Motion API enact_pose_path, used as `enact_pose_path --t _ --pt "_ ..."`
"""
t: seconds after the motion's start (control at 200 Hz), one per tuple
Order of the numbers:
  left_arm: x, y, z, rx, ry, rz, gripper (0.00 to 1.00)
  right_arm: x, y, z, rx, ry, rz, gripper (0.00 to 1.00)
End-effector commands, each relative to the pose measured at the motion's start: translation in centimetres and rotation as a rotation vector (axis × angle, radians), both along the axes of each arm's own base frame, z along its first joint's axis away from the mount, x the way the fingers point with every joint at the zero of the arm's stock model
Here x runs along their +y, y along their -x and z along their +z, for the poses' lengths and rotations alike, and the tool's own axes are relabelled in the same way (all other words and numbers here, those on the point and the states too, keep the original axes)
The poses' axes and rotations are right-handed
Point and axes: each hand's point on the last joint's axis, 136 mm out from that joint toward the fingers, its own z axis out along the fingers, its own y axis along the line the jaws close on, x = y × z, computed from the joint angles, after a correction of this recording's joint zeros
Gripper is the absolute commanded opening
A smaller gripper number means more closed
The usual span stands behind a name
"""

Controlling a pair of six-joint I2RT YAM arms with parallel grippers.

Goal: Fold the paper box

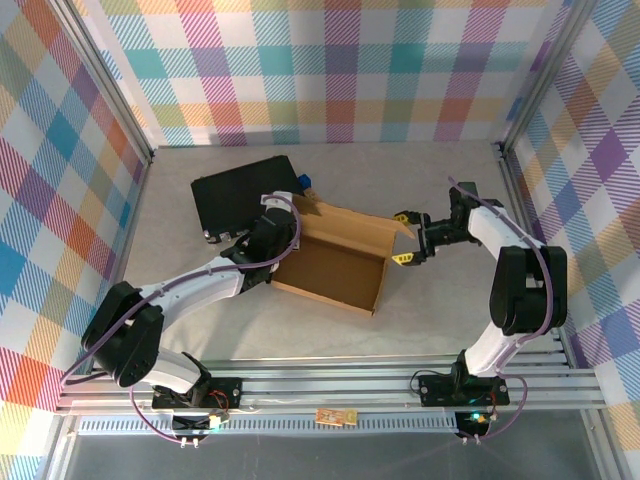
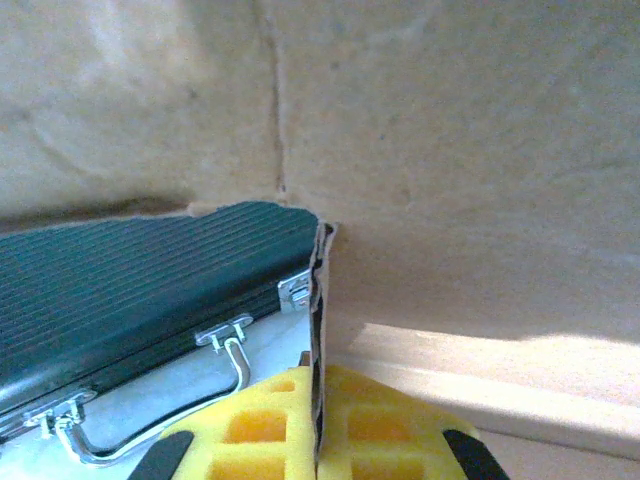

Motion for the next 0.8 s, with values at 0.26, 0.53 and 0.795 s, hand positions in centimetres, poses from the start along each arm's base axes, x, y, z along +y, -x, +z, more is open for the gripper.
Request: enact_pose_path --t 0.26,0.53,0.795 --pt "-0.8 -0.3 1.8 -0.04 0.074 -0.001 0.0 1.9 -2.6 0.3 0.005 -0.017 -0.038 0.57" --pt "-1.2 0.1 3.1 -0.044 0.153 -0.008 0.0 1.8 -3.4 0.1 -0.003 0.009 -0.064 0.29" --pt "-1.1 1.9 8.2 0.068 0.481 0.07 0.6 1.1 -5.5 0.1 -0.082 0.086 -0.055 0.11"
